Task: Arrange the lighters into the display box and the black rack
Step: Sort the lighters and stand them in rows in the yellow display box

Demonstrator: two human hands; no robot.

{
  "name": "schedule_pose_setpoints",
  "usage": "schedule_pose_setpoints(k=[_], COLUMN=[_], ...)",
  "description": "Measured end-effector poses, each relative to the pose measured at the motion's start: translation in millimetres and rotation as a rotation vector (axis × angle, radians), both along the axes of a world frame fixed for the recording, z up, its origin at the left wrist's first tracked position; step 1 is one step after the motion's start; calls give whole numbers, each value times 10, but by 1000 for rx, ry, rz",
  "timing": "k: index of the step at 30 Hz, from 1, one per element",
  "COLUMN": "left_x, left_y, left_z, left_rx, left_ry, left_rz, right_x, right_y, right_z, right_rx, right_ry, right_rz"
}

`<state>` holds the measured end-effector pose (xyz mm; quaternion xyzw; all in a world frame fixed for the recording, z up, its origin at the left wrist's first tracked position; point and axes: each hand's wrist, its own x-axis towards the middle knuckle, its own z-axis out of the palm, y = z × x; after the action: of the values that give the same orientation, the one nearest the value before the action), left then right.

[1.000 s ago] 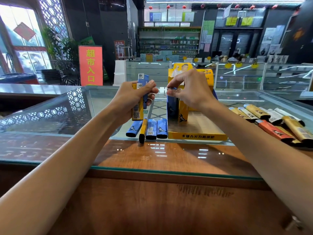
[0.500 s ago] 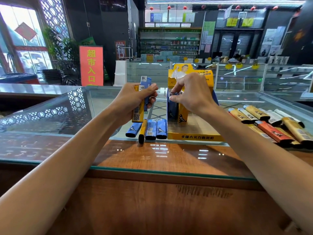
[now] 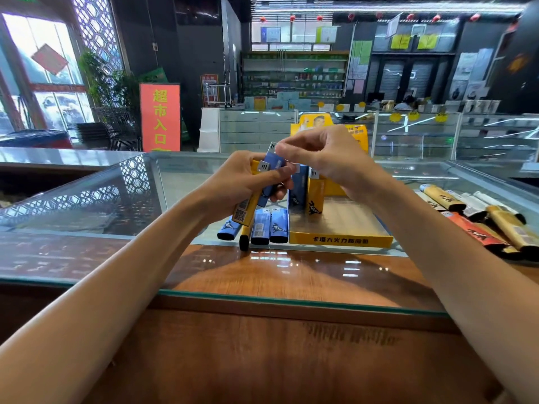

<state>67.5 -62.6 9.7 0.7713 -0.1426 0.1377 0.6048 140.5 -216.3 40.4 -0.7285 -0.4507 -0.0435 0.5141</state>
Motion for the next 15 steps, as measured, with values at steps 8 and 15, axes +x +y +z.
schedule_pose_setpoints(k=[8,15], left_x=[3,3], left_y=[37,158], left_z=[23,22], left_rx=[-38,-82], left_ry=[3,5], left_rz=[93,374], right_x=[98,228], right_y=[-63,-178], right_z=[78,61], right_rx=[124,51], right_ry=[164,-29], right_rz=[21,-231])
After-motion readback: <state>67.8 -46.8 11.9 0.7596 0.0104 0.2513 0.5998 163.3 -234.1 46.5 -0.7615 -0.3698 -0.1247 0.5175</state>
